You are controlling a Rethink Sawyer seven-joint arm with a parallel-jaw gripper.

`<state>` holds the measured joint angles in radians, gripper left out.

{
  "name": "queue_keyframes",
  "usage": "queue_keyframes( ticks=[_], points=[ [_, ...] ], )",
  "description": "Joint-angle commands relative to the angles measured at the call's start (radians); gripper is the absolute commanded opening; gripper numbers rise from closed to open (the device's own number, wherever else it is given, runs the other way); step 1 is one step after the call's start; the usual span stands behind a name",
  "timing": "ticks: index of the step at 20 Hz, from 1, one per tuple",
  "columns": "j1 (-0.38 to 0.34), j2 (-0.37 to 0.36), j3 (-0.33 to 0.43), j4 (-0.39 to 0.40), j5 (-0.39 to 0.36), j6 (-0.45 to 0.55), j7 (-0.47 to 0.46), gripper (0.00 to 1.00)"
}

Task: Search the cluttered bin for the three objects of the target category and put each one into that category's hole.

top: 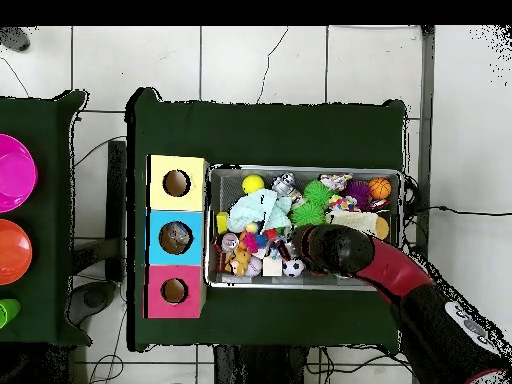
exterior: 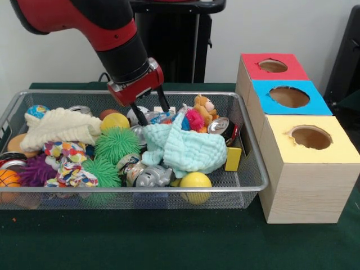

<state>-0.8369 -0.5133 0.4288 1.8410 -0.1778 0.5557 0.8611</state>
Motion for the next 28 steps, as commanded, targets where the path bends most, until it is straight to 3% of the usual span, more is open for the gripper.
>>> queue_keyframes(
  ticks=[1, 8, 19, 20, 28],
  points=[
    [-0.035, 0.106, 0.053, -0.032, -0.099, -0.062, -0.016, 1.0],
    [-0.038, 0.135, 0.058, -0.007, -0.154, -0.129, 0.029, 1.0],
    [-0.007, 0.119, 0.052, -0.028, -0.181, -0.081, 0.055, 1.0],
    [-0.011, 0.12, 0.05, -0.028, -0.186, -0.081, 0.053, 0.0],
    [0.01, 0.099, 0.041, -0.047, -0.198, -0.056, 0.058, 0.0]
  ],
)
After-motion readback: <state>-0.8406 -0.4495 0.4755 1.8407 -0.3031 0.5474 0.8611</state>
